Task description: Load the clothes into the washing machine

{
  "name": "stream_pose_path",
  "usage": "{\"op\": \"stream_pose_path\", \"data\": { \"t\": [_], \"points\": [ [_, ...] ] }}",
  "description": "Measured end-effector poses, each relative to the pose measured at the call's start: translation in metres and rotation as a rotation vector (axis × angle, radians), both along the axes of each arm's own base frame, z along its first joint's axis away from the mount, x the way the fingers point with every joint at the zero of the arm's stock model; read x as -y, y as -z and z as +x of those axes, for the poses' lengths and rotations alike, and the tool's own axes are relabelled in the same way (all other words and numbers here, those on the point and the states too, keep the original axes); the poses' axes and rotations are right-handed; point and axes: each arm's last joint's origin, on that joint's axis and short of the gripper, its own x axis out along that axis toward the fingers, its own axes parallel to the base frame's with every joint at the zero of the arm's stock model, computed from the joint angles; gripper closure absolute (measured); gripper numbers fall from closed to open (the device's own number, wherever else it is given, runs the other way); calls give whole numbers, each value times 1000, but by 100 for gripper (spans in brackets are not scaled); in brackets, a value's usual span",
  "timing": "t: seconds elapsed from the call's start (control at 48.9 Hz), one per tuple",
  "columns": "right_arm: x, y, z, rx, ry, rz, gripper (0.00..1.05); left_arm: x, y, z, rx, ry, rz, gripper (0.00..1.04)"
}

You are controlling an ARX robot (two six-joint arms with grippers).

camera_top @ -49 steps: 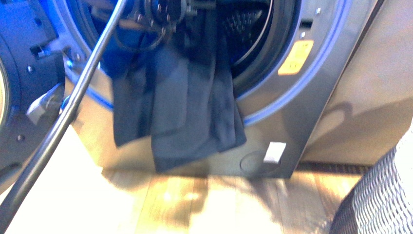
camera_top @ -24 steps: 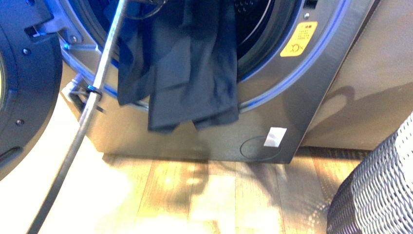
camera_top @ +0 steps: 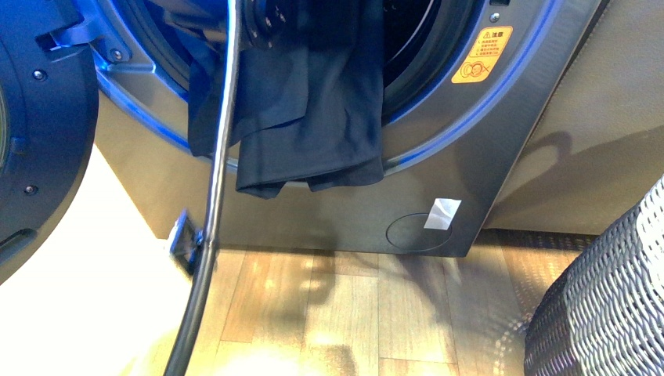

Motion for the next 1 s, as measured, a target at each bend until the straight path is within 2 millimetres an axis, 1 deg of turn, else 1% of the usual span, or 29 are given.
{"op": "stream_pose_path", "data": {
  "t": [0.102, 0.368, 0.47, 0.573, 0.613, 0.634, 0.654, 0.675, 0.736, 0.818, 0.879, 0.9, 0.941, 0.982, 1.002],
  "points": [
    [0, 0, 0, 0, 0, 0, 7, 3, 4, 4, -80, 35, 41, 94],
    [0, 0, 0, 0, 0, 0, 7, 8, 11, 7, -149, 83, 61, 94],
    [0, 0, 0, 0, 0, 0, 7, 11, 17, 8, -214, 133, 81, 94],
    [0, 0, 0, 0, 0, 0, 7, 13, 31, 11, -310, 175, 110, 94],
    [0, 0, 0, 0, 0, 0, 7, 15, 42, 12, -369, 188, 127, 94],
    [0, 0, 0, 0, 0, 0, 7, 15, 47, 12, -402, 196, 130, 93],
    [0, 0, 0, 0, 0, 0, 7, 15, 53, 12, -433, 204, 138, 88],
    [0, 0, 0, 0, 0, 0, 7, 15, 55, 12, -445, 206, 141, 86],
    [0, 0, 0, 0, 0, 0, 7, 15, 65, 12, -498, 210, 149, 75],
    [0, 0, 0, 0, 0, 0, 7, 15, 74, 11, -554, 228, 145, 64],
    [0, 0, 0, 0, 0, 0, 7, 12, 80, 11, -603, 229, 143, 53],
    [0, 0, 0, 0, 0, 0, 7, 12, 81, 11, -610, 231, 142, 52],
    [0, 0, 0, 0, 0, 0, 7, 10, 85, 10, -641, 236, 137, 45],
    [0, 0, 0, 0, 0, 0, 7, 7, 92, 9, -706, 232, 142, 34],
    [0, 0, 0, 0, 0, 0, 7, 6, 95, 7, -726, 237, 140, 30]
  ]
}}
